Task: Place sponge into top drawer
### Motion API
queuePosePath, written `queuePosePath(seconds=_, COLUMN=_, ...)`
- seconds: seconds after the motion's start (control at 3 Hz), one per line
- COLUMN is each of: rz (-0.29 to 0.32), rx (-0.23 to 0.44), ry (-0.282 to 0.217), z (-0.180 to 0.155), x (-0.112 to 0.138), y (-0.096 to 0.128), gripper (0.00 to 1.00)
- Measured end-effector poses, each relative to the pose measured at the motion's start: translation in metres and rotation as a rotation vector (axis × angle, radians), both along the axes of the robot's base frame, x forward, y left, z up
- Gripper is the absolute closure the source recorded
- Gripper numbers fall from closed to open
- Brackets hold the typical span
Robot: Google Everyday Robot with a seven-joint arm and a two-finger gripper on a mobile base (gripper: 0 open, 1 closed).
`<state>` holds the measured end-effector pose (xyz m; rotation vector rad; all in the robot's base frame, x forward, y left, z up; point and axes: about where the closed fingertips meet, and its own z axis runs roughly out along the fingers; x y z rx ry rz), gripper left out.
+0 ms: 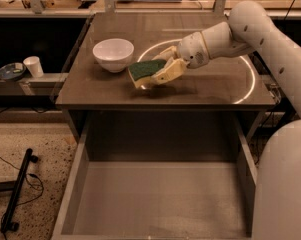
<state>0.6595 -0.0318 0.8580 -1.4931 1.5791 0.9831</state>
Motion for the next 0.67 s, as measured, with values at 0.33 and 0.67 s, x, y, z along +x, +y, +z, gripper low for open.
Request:
queuePosePath(seconds=0.33, rz=-0.005, rx=-0.009, ry=-0.013, z=0.006, x=0.003, y=-0.005, gripper=1.00)
queuePosePath(seconds=0.67, rz=-0.013, rx=-0.023, ry=-0.016, z=0.006, x=0.005, y=-0.015, gripper=1.00)
